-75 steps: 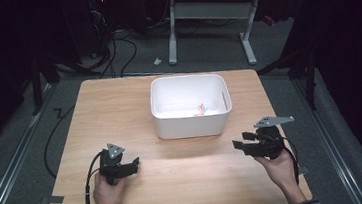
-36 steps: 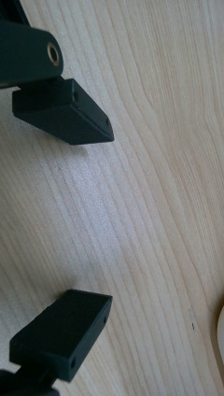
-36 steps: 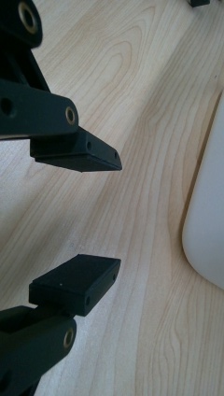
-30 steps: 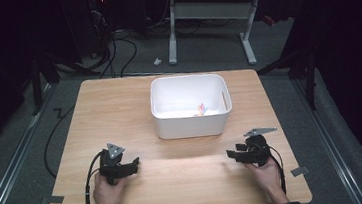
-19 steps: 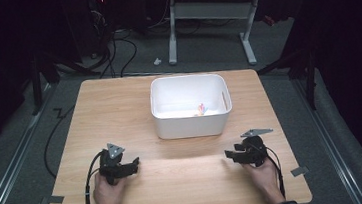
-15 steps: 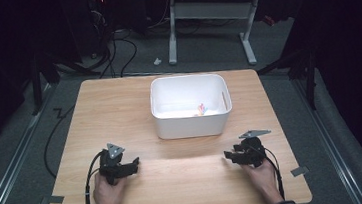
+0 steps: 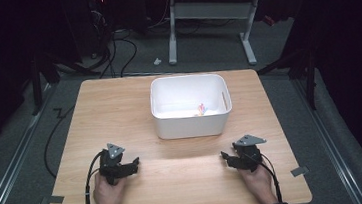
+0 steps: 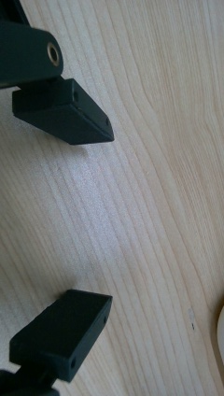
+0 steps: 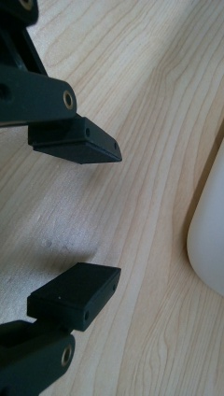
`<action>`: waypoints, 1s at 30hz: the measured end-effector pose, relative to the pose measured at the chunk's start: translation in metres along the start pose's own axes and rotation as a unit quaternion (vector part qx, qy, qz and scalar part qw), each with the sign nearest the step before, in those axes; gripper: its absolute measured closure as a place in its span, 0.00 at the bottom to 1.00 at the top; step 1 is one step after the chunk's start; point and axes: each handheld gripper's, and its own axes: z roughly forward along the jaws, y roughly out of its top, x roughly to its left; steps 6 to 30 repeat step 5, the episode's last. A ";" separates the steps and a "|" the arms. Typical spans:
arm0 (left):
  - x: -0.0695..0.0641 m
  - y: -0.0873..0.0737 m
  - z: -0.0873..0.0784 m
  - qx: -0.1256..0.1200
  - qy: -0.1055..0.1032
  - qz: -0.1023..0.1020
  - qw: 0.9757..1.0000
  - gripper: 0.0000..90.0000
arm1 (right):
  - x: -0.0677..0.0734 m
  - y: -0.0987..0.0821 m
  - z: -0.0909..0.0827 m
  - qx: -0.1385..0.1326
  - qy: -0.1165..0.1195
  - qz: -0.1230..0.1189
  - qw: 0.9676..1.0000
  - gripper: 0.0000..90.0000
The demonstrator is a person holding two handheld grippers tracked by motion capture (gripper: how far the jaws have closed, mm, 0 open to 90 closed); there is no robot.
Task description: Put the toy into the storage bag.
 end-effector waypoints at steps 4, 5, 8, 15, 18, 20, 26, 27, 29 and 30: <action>0.000 0.000 0.000 0.000 0.000 0.000 1.000 0.21 | 0.000 0.000 0.001 0.003 -0.009 0.010 1.000 0.36; 0.000 0.000 0.000 0.000 0.000 0.000 1.000 0.21 | -0.001 0.000 0.001 0.004 -0.012 0.011 1.000 0.35; 0.000 0.000 0.000 0.000 0.000 0.000 1.000 0.21 | -0.001 0.000 0.001 0.004 -0.012 0.011 1.000 0.35; 0.000 0.000 0.000 0.000 0.000 0.000 1.000 0.21 | -0.001 0.000 0.001 0.004 -0.012 0.011 1.000 0.35; 0.000 0.000 0.000 0.000 0.000 0.000 1.000 0.21 | -0.001 0.000 0.001 0.004 -0.012 0.011 1.000 0.35; 0.000 0.000 0.000 0.000 0.000 0.000 1.000 0.21 | -0.001 0.000 0.001 0.004 -0.012 0.011 1.000 0.35; 0.000 0.000 0.000 0.000 0.000 0.000 1.000 0.21 | -0.001 0.000 0.001 0.004 -0.012 0.011 1.000 0.35; 0.000 0.000 0.000 0.000 0.000 0.000 1.000 0.21 | -0.001 0.000 0.001 0.004 -0.012 0.011 1.000 0.35; 0.000 0.000 0.000 0.000 0.000 0.000 1.000 0.21 | -0.001 0.000 0.001 0.004 -0.012 0.011 1.000 0.35; 0.000 0.000 0.000 0.000 0.000 0.000 1.000 0.21 | -0.001 0.000 0.001 0.004 -0.012 0.011 1.000 0.35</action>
